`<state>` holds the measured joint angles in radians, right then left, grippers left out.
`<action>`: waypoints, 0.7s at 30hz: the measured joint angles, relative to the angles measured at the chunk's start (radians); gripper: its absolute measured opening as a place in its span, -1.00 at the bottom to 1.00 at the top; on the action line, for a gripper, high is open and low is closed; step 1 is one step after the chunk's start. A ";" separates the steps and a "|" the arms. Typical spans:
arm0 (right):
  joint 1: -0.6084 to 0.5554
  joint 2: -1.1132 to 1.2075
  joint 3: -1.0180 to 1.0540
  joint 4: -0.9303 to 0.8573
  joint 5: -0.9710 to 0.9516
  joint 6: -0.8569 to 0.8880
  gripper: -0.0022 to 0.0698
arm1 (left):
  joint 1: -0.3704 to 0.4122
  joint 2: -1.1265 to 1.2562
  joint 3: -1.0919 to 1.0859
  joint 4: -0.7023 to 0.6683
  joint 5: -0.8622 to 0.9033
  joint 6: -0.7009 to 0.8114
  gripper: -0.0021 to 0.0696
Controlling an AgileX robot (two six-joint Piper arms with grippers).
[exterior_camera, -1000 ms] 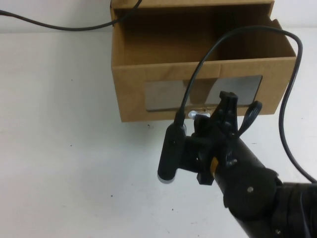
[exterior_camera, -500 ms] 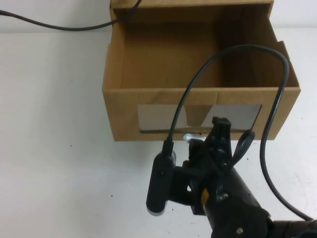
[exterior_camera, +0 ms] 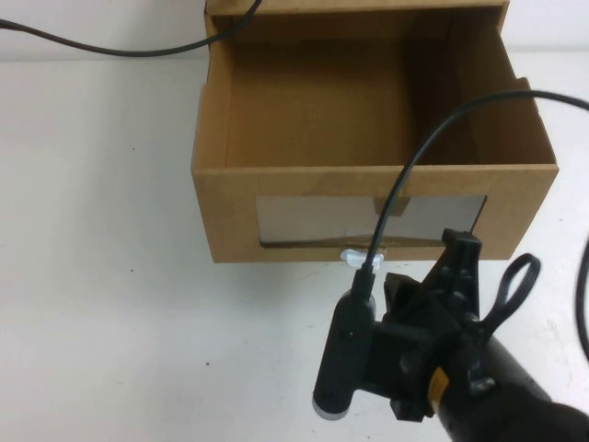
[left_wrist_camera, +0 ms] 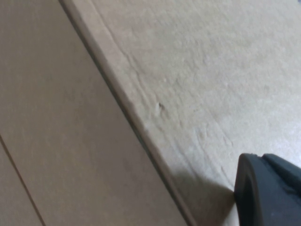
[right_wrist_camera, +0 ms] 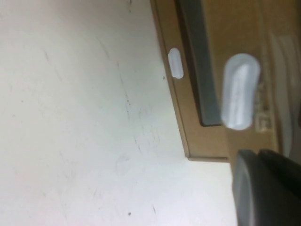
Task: Open the shoe box
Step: 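Pull the top drawer of the cardboard box fully open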
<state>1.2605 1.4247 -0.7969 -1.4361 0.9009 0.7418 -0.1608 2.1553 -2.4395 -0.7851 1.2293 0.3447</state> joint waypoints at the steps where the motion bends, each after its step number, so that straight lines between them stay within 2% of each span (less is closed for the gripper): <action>1: 0.002 -0.009 0.000 0.004 0.000 0.000 -0.99 | 0.000 0.000 0.000 -0.005 0.000 0.000 -0.96; 14: 0.102 -0.132 0.000 0.160 0.051 0.000 -0.99 | 0.002 0.000 0.000 -0.011 0.000 -0.015 -0.93; 17: 0.148 -0.165 0.000 0.184 0.105 0.004 -0.99 | 0.002 0.000 0.000 -0.024 0.000 -0.013 -0.74; 21: 0.210 -0.246 0.000 0.195 0.155 0.048 -0.96 | 0.002 0.000 0.000 -0.064 0.004 -0.013 -0.19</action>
<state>1.4710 1.1786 -0.7969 -1.2413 1.0558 0.7902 -0.1591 2.1553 -2.4395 -0.8489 1.2334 0.3318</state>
